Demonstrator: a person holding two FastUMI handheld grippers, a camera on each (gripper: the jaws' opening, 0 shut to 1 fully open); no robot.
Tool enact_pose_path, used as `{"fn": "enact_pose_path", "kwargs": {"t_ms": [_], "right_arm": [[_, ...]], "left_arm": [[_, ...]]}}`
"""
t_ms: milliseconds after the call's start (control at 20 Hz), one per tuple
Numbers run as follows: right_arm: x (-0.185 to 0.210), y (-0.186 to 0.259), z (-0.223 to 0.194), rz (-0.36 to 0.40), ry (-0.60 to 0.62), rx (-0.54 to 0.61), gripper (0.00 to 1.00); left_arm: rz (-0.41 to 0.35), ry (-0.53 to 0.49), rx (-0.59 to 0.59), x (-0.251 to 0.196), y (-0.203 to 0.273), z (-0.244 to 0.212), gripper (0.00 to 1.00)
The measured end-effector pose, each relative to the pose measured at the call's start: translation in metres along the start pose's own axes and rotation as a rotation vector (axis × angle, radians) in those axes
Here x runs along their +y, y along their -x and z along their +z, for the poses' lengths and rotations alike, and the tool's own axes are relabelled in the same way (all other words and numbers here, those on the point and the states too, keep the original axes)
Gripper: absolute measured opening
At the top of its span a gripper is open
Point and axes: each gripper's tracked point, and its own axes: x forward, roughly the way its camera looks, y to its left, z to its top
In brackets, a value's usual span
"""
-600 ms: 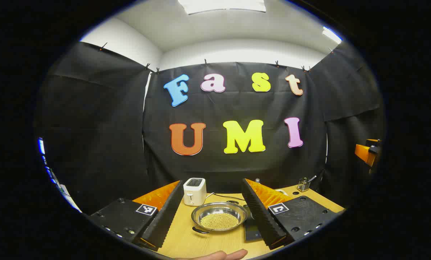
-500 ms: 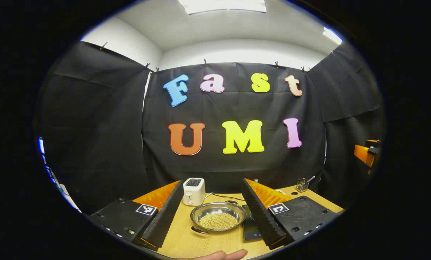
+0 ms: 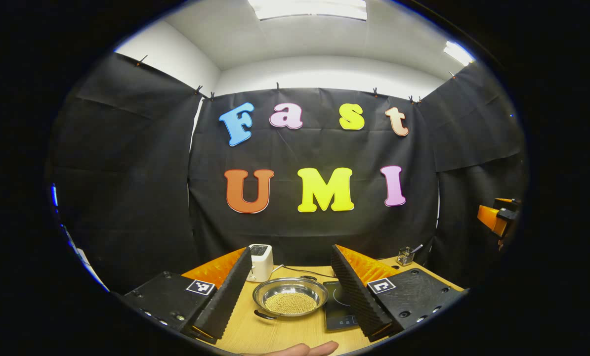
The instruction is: First push the handle of the pot to place it horizontally, then grasp the pot with both hands and set it on the induction cooktop.
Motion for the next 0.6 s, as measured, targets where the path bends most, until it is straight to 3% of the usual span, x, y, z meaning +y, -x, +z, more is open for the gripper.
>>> {"fn": "enact_pose_path", "kwargs": {"t_ms": [400,600], "right_arm": [[-0.005,0.001,-0.003,-0.007,0.011,-0.008,0.97],[-0.001,0.001,-0.006,0.009,0.01,-0.01,0.98]], "left_arm": [[-0.008,0.034,0.119,0.002,-0.023,-0.04,0.94],[-0.009,0.065,0.186,0.011,-0.044,-0.063,0.81]]}}
